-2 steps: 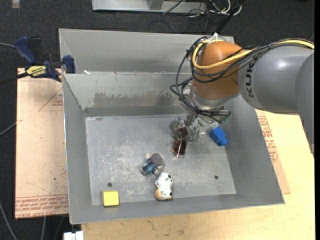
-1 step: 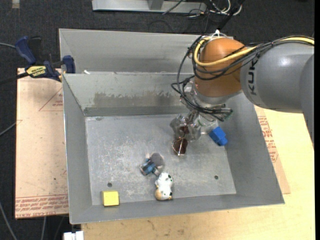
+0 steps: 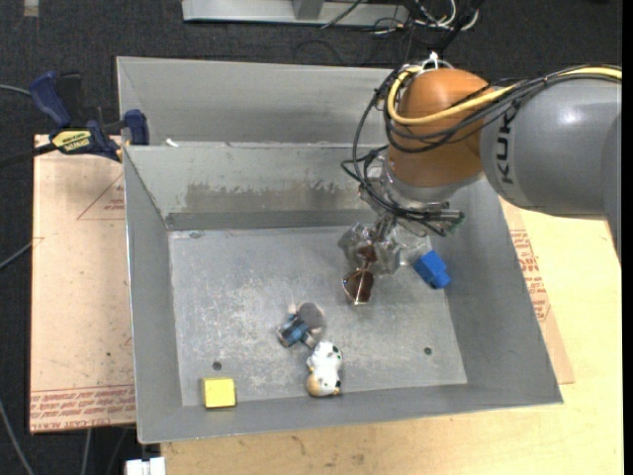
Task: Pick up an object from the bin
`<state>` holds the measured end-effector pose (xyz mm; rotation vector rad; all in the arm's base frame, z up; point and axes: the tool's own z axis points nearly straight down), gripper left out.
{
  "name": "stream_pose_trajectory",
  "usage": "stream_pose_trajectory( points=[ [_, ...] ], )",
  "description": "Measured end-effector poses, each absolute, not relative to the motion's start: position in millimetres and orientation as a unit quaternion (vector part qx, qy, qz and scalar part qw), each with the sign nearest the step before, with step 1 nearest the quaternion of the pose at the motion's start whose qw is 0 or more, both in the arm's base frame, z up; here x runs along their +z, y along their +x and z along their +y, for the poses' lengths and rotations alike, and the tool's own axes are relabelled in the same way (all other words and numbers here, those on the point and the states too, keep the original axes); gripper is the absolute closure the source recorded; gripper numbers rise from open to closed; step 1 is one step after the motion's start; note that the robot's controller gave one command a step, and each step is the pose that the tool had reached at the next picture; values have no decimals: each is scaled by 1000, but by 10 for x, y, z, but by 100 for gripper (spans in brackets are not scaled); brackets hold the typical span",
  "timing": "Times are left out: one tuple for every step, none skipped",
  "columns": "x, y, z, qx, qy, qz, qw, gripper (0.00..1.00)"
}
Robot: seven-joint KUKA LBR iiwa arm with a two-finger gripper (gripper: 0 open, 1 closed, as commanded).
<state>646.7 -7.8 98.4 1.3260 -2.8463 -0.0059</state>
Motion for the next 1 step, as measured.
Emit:
stream_pose_trajectory(
  points=[
    [1185, 6465, -75, -1, 422, -907, 0, 100]
  ],
)
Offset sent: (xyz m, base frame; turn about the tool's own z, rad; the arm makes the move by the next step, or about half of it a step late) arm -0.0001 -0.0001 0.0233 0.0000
